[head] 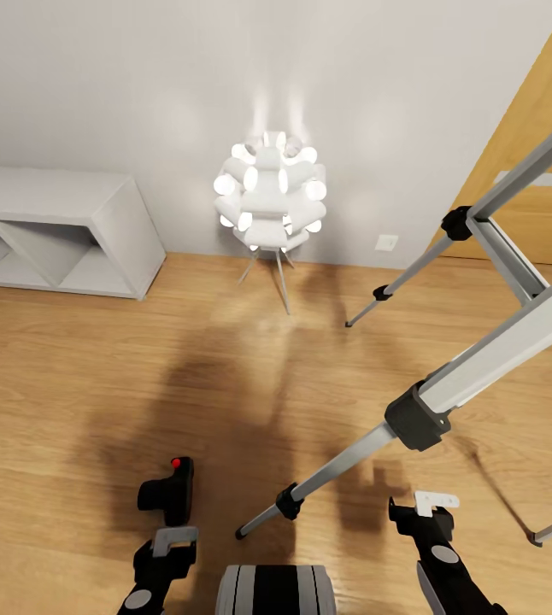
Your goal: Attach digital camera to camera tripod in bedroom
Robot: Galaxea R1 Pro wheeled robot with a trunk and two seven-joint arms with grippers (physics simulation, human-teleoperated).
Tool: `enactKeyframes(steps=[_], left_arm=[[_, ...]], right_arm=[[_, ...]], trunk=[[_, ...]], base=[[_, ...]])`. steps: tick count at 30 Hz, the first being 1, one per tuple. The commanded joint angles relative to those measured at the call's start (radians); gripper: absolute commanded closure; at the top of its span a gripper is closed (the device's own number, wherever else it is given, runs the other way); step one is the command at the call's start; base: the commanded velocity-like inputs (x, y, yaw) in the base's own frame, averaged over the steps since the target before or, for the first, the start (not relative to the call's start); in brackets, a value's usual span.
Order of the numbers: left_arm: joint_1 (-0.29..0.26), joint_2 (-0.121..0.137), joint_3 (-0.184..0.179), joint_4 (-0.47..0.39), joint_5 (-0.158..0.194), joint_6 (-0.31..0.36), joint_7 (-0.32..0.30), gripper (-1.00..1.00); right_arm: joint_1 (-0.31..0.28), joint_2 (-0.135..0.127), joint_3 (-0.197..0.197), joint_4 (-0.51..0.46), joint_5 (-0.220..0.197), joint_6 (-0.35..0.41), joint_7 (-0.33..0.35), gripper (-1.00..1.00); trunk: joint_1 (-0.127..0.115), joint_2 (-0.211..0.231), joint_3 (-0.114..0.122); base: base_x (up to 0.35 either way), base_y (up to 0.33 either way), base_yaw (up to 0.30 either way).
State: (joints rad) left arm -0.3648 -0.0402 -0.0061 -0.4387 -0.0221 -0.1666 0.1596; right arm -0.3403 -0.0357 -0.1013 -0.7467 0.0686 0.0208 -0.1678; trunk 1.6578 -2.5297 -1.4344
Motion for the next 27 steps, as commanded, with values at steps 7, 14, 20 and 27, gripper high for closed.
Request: enactKeyframes(steps=[7, 14, 20, 27], left_arm=[[0.000, 0.000, -0.001, 0.006, -0.003, -0.006, 0.005, -1.00], [-0.001, -0.003, 0.000, 0.006, -0.004, -0.007, 0.005, -1.00], [0.000, -0.005, 0.001, 0.002, -0.002, -0.007, 0.006, -1.00], [-0.001, -0.006, 0.004, -0.009, 0.004, -0.007, 0.019, -1.00]], right_arm=[[0.000, 0.000, 0.000, 0.000, 0.007, 0.002, -0.002, -1.00], [0.000, 0.000, 0.001, 0.000, 0.006, 0.002, -0.001, -1.00], [0.000, 0.000, 0.001, 0.000, 0.007, 0.002, -0.001, -1.00], [0.000, 0.000, 0.002, 0.001, 0.007, 0.002, -0.002, -1.00]], trunk=[[0.000, 0.000, -0.001], [0.000, 0.000, -0.001], [0.000, 0.000, -0.001], [0.000, 0.000, -0.001]], base=[[0.000, 0.000, 0.000], [0.000, 0.000, 0.000], [0.000, 0.000, 0.000], [0.053, 0.000, 0.000]])
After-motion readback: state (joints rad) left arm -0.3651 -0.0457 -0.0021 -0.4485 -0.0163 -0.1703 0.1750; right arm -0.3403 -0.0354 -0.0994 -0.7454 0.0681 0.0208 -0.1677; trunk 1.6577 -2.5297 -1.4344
